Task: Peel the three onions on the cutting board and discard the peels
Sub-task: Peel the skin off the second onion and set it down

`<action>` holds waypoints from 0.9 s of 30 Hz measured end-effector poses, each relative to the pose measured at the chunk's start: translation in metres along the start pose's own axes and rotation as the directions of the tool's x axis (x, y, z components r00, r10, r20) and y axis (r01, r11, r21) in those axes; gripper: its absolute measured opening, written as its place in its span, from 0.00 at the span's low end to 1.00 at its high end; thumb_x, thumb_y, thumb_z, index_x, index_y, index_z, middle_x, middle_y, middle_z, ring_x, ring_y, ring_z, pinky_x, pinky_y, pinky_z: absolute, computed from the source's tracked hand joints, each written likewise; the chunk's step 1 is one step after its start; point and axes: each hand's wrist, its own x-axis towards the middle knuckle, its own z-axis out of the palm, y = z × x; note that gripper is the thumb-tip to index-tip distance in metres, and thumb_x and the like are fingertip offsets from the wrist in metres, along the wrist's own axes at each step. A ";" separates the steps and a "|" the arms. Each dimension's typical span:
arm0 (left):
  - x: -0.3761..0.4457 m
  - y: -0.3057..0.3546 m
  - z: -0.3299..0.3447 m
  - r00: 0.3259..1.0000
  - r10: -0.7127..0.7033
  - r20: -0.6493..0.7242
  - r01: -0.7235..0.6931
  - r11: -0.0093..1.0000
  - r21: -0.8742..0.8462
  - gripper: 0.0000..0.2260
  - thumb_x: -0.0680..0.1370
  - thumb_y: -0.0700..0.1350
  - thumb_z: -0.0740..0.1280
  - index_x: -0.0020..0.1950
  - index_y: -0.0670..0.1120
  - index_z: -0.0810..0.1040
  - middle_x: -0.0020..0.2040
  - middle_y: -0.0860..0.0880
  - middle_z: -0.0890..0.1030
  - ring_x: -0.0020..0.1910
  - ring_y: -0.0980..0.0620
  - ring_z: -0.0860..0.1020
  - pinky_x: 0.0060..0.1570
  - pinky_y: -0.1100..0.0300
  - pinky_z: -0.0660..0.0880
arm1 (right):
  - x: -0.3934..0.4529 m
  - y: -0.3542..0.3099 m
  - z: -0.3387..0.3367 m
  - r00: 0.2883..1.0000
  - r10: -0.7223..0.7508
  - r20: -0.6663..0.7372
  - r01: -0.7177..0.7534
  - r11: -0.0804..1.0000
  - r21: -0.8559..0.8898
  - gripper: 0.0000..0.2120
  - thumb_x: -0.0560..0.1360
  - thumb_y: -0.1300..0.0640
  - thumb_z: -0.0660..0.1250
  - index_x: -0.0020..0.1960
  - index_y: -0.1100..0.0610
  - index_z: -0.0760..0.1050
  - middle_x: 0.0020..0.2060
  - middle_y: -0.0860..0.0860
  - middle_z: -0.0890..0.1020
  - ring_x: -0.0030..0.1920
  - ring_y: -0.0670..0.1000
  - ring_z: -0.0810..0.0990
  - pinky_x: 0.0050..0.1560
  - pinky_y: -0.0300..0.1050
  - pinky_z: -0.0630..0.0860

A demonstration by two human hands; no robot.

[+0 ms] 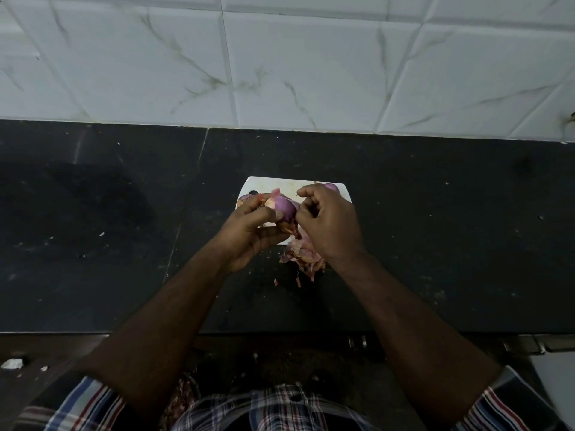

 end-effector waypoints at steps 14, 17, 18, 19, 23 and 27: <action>-0.005 -0.006 -0.009 0.994 -0.048 0.096 0.054 0.996 -0.065 0.28 0.65 0.40 0.71 0.65 0.46 0.77 0.59 0.39 0.78 0.51 0.38 0.80 0.53 0.46 0.79 | 0.005 0.012 0.003 0.989 0.129 0.076 -0.126 0.991 -0.032 0.11 0.78 0.57 0.68 0.59 0.56 0.80 0.46 0.48 0.83 0.42 0.44 0.80 0.43 0.33 0.74; -0.006 0.005 -0.013 0.983 -0.029 0.182 0.065 0.979 -0.193 0.34 0.61 0.41 0.73 0.67 0.43 0.77 0.58 0.37 0.80 0.51 0.36 0.81 0.48 0.50 0.82 | -0.002 0.031 -0.002 0.960 0.239 0.147 -0.233 0.971 -0.060 0.11 0.78 0.54 0.68 0.57 0.58 0.80 0.46 0.50 0.84 0.45 0.48 0.81 0.45 0.41 0.74; -0.005 0.009 -0.016 0.982 -0.029 0.186 0.070 0.974 -0.216 0.33 0.62 0.41 0.73 0.68 0.42 0.76 0.58 0.36 0.79 0.52 0.35 0.81 0.48 0.51 0.82 | -0.004 0.036 -0.003 0.950 0.269 0.162 -0.265 0.963 -0.043 0.11 0.77 0.55 0.68 0.57 0.58 0.81 0.47 0.50 0.85 0.47 0.48 0.82 0.46 0.41 0.75; -0.005 0.013 -0.018 0.983 -0.038 0.180 0.080 0.970 -0.229 0.32 0.64 0.40 0.71 0.70 0.42 0.75 0.60 0.35 0.79 0.53 0.35 0.81 0.49 0.50 0.82 | -0.006 0.038 -0.004 0.943 0.287 0.171 -0.289 0.957 -0.016 0.10 0.77 0.58 0.67 0.56 0.57 0.82 0.49 0.50 0.85 0.49 0.48 0.82 0.48 0.41 0.76; -0.002 0.008 -0.023 0.986 -0.106 0.127 0.138 0.952 -0.272 0.32 0.70 0.40 0.64 0.75 0.41 0.69 0.65 0.33 0.75 0.58 0.32 0.79 0.53 0.47 0.81 | -0.003 0.031 -0.004 0.937 0.294 0.187 -0.310 0.949 0.059 0.11 0.77 0.63 0.65 0.55 0.56 0.84 0.50 0.48 0.86 0.49 0.47 0.83 0.53 0.43 0.79; -0.003 0.000 -0.019 0.989 -0.116 0.088 0.138 0.943 -0.301 0.30 0.70 0.38 0.68 0.73 0.42 0.70 0.64 0.33 0.76 0.59 0.33 0.79 0.53 0.47 0.81 | -0.003 0.033 -0.004 0.924 0.249 0.291 -0.251 0.968 -0.032 0.11 0.76 0.56 0.70 0.58 0.54 0.83 0.57 0.49 0.84 0.51 0.44 0.81 0.52 0.38 0.74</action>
